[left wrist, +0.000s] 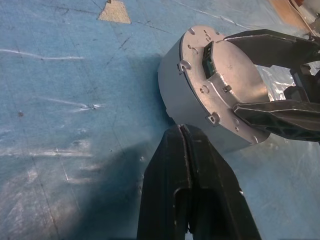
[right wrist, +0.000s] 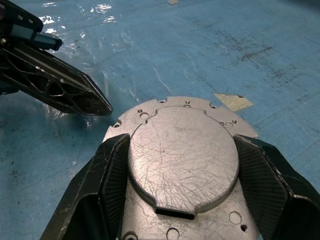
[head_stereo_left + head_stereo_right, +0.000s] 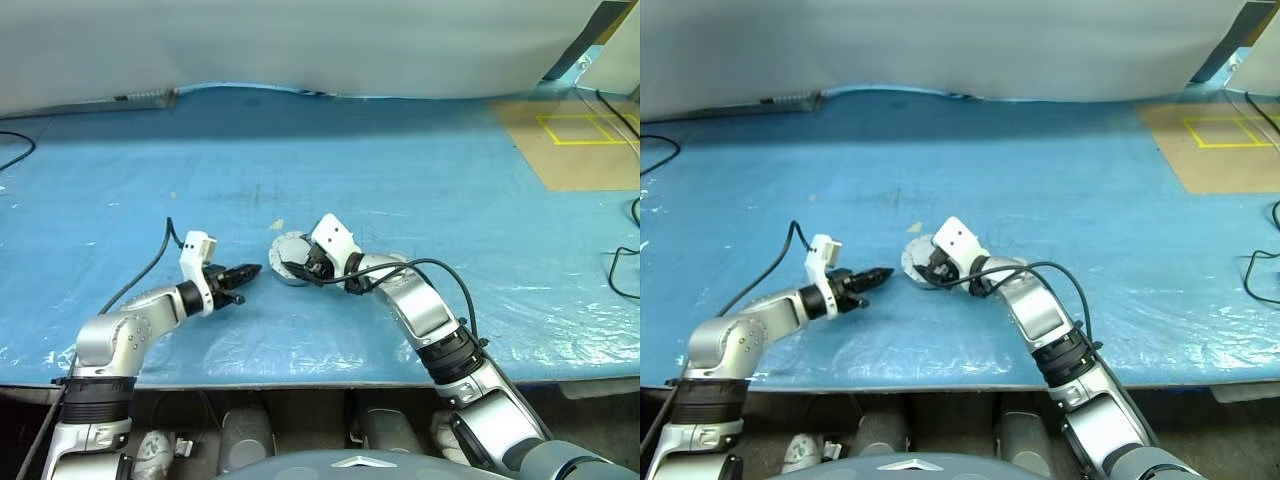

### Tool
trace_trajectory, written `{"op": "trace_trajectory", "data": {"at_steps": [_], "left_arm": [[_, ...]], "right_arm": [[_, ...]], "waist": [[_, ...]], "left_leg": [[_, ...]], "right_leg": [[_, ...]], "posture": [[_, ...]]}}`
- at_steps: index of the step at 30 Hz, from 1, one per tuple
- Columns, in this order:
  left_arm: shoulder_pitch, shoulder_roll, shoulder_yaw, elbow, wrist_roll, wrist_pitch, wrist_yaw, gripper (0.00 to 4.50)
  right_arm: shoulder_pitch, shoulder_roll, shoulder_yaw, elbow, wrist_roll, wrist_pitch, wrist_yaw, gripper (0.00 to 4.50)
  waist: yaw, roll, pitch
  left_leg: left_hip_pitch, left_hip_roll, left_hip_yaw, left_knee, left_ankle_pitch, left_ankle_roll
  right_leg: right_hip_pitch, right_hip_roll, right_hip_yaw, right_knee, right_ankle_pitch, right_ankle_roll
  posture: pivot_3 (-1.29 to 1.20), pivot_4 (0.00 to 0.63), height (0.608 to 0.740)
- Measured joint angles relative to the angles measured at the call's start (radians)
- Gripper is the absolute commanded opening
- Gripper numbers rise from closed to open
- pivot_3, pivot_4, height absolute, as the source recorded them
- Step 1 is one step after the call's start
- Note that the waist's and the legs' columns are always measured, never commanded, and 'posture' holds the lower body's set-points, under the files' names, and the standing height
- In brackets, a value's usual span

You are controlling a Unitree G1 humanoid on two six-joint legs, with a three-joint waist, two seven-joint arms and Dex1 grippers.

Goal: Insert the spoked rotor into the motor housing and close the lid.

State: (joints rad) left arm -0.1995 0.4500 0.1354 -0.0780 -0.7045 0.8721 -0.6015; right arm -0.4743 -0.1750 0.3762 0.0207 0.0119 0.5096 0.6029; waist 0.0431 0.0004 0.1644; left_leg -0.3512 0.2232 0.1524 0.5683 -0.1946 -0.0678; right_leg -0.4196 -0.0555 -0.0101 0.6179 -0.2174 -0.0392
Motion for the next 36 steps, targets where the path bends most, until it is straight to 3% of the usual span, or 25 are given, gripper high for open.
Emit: {"op": "trace_trajectory", "data": {"at_steps": [14, 36], "left_arm": [[-0.043, -0.027, 0.025, 0.006, -0.020, -0.035, -0.053, 0.00], [-0.094, -0.061, -0.069, 0.012, 0.037, -0.029, -0.033, 0.00]], "right_arm": [[0.008, -0.001, 0.000, -0.015, 0.000, 0.005, 0.000, 2.94], [0.019, -0.002, 0.002, -0.028, 0.000, 0.012, -0.008, 2.94]], "waist": [[0.000, 0.000, 0.000], [0.000, 0.000, 0.000]], "left_leg": [[0.000, 0.000, 0.000, -0.004, 0.000, 0.000], [0.001, -0.001, 0.000, -0.007, 0.000, 0.000]], "right_leg": [[0.000, 0.000, 0.000, -0.005, 0.002, -0.004], [0.003, 0.000, 0.000, -0.010, 0.000, 0.001]], "posture": [[0.00, 0.150, 0.740], [0.00, 0.150, 0.740]]}}
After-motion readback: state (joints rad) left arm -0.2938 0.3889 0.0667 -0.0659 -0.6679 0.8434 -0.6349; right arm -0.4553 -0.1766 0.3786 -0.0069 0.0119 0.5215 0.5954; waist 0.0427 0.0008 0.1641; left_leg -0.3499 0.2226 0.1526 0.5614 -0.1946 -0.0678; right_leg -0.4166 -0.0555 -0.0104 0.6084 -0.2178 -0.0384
